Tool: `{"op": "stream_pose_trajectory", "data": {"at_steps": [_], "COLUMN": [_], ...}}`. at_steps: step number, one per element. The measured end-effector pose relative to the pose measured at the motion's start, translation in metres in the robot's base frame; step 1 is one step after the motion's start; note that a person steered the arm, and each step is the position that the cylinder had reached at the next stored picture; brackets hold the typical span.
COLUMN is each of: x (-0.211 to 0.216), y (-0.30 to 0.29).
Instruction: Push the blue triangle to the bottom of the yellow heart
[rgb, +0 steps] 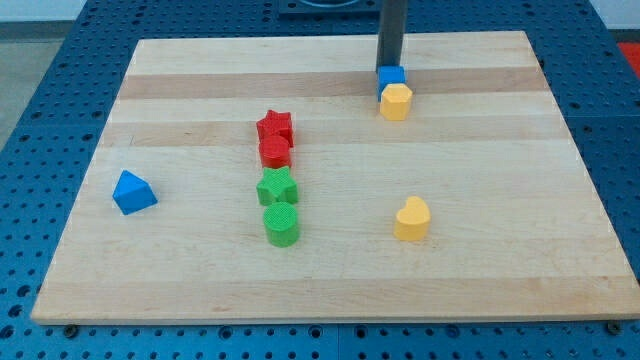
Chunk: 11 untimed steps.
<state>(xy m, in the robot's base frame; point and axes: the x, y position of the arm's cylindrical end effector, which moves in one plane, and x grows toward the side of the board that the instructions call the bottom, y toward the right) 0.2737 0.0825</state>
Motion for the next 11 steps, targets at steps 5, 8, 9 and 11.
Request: {"op": "stream_pose_trajectory", "data": {"at_steps": [5, 8, 9, 11], "x": [-0.015, 0.007, 0.038, 0.214], "y": [-0.155, -0.297, -0.340, -0.341]}}
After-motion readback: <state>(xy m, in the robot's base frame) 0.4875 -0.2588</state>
